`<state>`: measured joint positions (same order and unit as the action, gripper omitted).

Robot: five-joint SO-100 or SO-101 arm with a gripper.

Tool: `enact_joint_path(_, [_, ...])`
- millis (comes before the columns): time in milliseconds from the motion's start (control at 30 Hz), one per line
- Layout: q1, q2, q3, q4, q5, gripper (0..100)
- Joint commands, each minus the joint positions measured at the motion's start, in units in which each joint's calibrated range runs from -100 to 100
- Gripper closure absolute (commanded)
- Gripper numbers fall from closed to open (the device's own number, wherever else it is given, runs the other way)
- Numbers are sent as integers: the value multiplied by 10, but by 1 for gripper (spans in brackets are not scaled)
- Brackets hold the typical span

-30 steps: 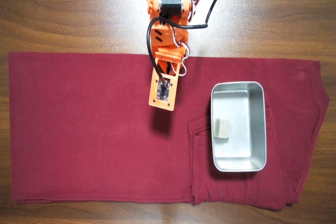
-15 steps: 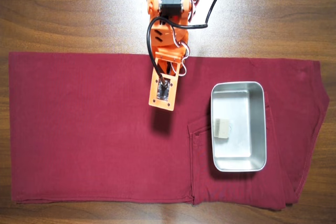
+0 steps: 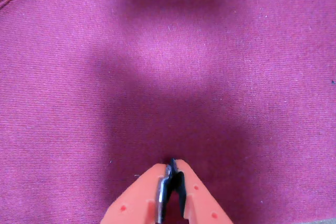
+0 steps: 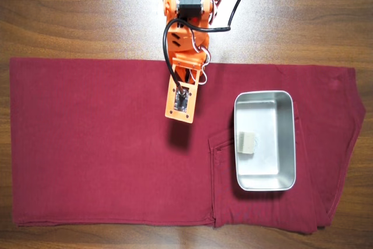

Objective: Grab the cube

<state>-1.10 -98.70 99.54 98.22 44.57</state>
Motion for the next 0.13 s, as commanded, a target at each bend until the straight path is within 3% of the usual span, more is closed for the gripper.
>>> enact_joint_path(0, [-2, 3, 5, 14, 2, 99])
enact_joint_path(100, [-2, 3, 5, 14, 2, 99])
